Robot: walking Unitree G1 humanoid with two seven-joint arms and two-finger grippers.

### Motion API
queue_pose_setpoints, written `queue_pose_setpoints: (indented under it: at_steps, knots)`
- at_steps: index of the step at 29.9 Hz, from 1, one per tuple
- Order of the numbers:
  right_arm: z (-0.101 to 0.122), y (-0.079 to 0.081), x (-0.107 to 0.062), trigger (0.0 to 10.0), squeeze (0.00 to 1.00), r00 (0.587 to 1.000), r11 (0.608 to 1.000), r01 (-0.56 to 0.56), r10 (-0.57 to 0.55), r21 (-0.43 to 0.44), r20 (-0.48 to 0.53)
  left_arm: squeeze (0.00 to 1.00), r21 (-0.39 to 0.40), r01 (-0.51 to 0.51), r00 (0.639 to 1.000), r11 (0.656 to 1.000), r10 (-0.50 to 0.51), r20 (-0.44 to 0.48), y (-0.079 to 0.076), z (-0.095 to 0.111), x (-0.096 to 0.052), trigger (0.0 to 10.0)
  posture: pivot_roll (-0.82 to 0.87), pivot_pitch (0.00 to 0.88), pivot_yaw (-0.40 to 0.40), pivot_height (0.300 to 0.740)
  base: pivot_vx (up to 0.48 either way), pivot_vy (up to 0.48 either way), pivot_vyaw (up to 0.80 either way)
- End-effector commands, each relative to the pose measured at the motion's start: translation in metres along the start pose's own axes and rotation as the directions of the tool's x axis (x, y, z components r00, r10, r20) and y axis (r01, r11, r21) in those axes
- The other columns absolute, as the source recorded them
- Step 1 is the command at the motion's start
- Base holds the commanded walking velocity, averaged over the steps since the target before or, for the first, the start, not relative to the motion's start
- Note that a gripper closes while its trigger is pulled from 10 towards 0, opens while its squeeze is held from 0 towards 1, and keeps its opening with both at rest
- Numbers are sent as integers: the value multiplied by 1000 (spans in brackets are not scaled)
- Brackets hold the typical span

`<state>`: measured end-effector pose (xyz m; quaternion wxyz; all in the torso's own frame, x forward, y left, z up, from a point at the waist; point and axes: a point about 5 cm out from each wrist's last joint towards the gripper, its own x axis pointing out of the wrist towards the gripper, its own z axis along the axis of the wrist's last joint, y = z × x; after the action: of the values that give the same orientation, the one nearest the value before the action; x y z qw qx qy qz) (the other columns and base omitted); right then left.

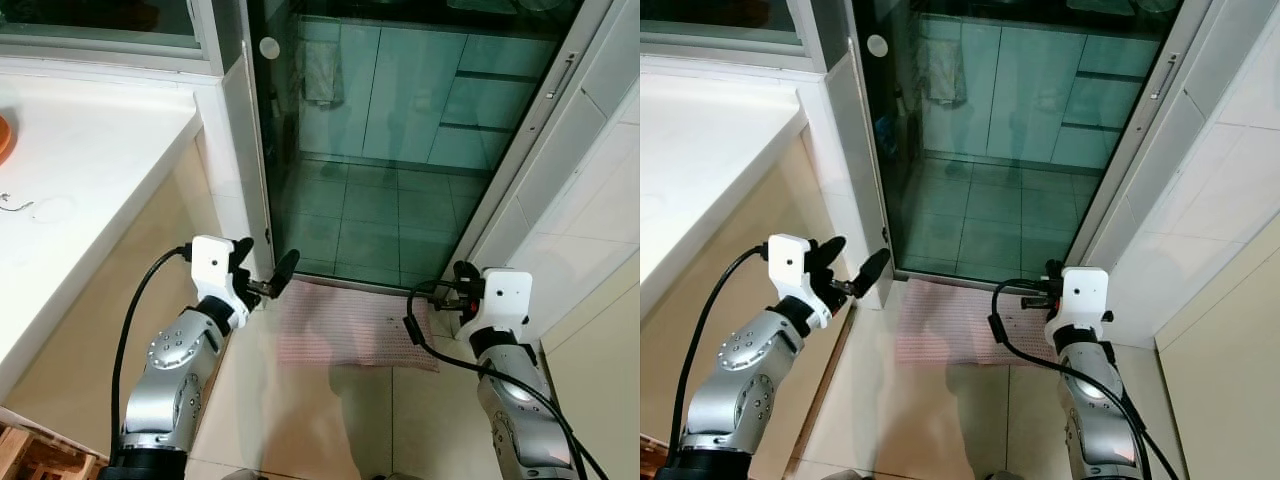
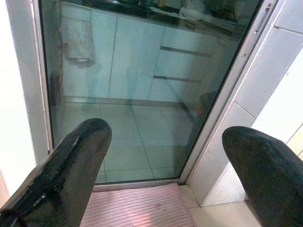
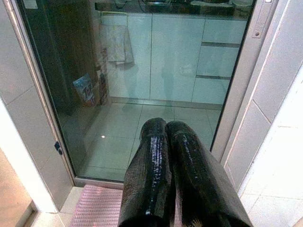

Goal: Restocking fridge

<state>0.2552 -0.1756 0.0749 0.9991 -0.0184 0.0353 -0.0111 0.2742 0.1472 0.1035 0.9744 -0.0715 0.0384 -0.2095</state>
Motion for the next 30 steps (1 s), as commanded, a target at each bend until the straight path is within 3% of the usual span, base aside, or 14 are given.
queue_pose_setpoints:
  at_steps: [1, 12, 13, 15, 16, 30]
  knots:
    - [2, 0, 2, 10000, 0, 1000, 1000, -2, 2, -11, 4, 0, 14, 3, 1000, 1000, -3, 2, -1, 1, 2, 10000, -78, 0, 8, 740, 0, 0, 0]
    - [2, 0, 2, 10000, 0, 1000, 1000, -2, 2, -11, 4, 0, 14, 3, 1000, 1000, -3, 2, -1, 1, 2, 10000, -78, 0, 8, 740, 0, 0, 0]
    - [1, 2, 2, 10000, 0, 1000, 999, -12, 12, -35, -5, 0, 16, 0, 1000, 1000, 0, 2, -1, 1, 2, 10000, 0, 0, 0, 740, 0, 0, 0]
    - [-5, 3, 17, 10000, 0, 999, 999, -8, 7, -35, -33, 0, 54, -5, 999, 999, 7, -32, -3, -3, 25, 10000, -75, 0, 8, 740, 0, 0, 0]
    - [-5, 4, 19, 10000, 0, 999, 999, -7, 6, -31, -35, 0, 59, -5, 999, 998, 7, -35, -4, -4, 28, 10000, -75, 0, 8, 740, 0, 0, 0]
    - [-3, 2, 18, 10000, 0, 1000, 1000, -7, 7, -9, -3, 0, 81, -26, 999, 996, 28, -29, -1, -8, 26, 10000, -77, 0, 3, 740, 0, 0, 0]
